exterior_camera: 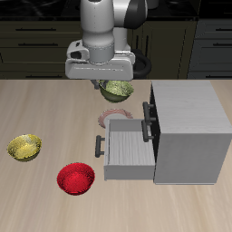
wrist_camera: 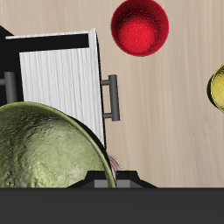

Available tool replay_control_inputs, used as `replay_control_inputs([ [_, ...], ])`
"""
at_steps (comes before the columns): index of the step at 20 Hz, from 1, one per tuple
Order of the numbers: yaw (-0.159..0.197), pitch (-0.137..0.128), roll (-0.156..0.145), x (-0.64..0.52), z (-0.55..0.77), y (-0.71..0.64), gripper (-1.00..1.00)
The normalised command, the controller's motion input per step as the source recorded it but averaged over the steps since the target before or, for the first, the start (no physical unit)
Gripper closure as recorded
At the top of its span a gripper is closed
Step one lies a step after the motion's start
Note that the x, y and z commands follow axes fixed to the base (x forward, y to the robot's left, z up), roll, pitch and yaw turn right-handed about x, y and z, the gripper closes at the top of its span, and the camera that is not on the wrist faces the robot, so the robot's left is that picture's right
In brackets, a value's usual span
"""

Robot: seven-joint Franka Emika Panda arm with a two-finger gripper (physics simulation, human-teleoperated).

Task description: Place the green bowl in the bottom drawer of the white cabinet

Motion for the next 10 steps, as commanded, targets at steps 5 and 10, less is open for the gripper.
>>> replay_control_inputs([
  [5, 0.029, 0.009, 0.019, 0.06, -0.11, 0.14, 1.00],
  [10, 0.006, 0.022, 0.015, 0.07, -0.18, 0.10, 1.00],
])
